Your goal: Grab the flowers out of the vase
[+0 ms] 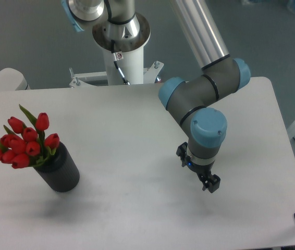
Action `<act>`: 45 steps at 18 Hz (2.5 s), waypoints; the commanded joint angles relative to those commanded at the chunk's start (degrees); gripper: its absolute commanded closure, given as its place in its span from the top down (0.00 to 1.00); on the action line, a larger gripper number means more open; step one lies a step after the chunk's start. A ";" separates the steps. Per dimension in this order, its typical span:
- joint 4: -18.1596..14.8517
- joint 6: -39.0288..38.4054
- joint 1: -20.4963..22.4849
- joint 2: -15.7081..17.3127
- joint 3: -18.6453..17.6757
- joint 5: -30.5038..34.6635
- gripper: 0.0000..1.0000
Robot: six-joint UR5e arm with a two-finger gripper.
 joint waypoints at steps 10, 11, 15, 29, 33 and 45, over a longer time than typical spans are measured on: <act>1.14 -0.61 -0.26 0.52 -1.22 -0.09 1.00; 1.49 -0.62 -0.35 0.88 -1.93 -0.52 1.00; 1.93 -3.77 -1.58 4.38 -2.46 -5.51 1.00; 1.76 -3.60 -1.59 13.18 -10.54 -38.13 1.00; 1.76 -3.96 -1.49 16.95 -15.10 -45.16 1.00; 1.84 -8.87 -5.43 19.77 -21.00 -58.27 1.00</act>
